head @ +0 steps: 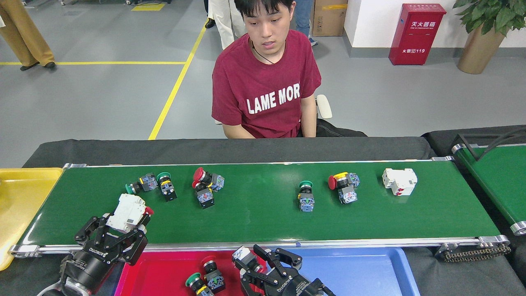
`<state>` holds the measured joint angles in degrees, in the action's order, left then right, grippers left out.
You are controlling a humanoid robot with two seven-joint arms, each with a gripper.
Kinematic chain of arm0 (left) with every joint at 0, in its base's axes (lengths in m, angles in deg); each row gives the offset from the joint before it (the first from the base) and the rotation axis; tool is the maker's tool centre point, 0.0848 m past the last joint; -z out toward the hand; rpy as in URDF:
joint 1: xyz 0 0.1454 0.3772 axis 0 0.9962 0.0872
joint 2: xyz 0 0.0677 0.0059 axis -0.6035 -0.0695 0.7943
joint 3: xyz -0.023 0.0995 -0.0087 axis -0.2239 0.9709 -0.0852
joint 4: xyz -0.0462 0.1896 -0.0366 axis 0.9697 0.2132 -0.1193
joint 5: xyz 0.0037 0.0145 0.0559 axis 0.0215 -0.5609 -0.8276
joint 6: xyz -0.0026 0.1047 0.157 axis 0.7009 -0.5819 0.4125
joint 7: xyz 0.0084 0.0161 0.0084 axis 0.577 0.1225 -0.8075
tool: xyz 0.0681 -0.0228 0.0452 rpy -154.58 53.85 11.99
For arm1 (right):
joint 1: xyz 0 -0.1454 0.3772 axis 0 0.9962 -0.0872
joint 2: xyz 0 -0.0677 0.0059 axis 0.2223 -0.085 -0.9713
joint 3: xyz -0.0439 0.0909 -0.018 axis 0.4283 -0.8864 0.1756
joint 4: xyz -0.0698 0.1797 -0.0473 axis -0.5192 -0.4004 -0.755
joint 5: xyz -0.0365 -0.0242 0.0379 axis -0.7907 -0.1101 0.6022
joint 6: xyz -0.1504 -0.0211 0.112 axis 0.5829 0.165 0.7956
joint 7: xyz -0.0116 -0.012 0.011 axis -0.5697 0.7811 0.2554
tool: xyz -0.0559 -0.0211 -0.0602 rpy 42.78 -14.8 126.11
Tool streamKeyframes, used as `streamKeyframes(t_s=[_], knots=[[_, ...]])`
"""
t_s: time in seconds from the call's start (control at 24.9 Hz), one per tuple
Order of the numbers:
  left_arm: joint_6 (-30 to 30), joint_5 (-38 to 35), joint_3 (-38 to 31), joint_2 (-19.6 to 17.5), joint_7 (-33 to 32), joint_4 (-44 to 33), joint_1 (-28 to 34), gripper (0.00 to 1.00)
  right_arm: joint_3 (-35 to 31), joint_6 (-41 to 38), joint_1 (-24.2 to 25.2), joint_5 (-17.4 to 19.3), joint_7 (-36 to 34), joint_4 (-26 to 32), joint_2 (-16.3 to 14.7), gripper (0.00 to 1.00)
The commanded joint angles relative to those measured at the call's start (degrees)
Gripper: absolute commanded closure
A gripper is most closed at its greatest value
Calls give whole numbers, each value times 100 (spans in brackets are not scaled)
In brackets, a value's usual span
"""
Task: Pick switch part from conveyor to tray
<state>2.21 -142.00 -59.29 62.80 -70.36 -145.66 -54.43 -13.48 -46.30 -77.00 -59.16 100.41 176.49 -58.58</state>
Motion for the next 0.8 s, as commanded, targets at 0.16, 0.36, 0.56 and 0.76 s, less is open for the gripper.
streamKeyframes(t_s=[0.16,0.36,0.56,0.76], knots=[[-25,33,51,-63,47,-362,137,94,-242,164,-86,15,-11,242,105,1],[-183,-28,763,254,3,-863,322,94,-1104,823,-261,-12,-425,294,26,3],[256,-749,2037,825,-67,-898,252,94,-2097,1280,-147,-21,-1101,294,-352,2],[283,-1654,2854,1510,-85,-898,331,93,-2791,1280,538,-12,-1751,286,-510,2]])
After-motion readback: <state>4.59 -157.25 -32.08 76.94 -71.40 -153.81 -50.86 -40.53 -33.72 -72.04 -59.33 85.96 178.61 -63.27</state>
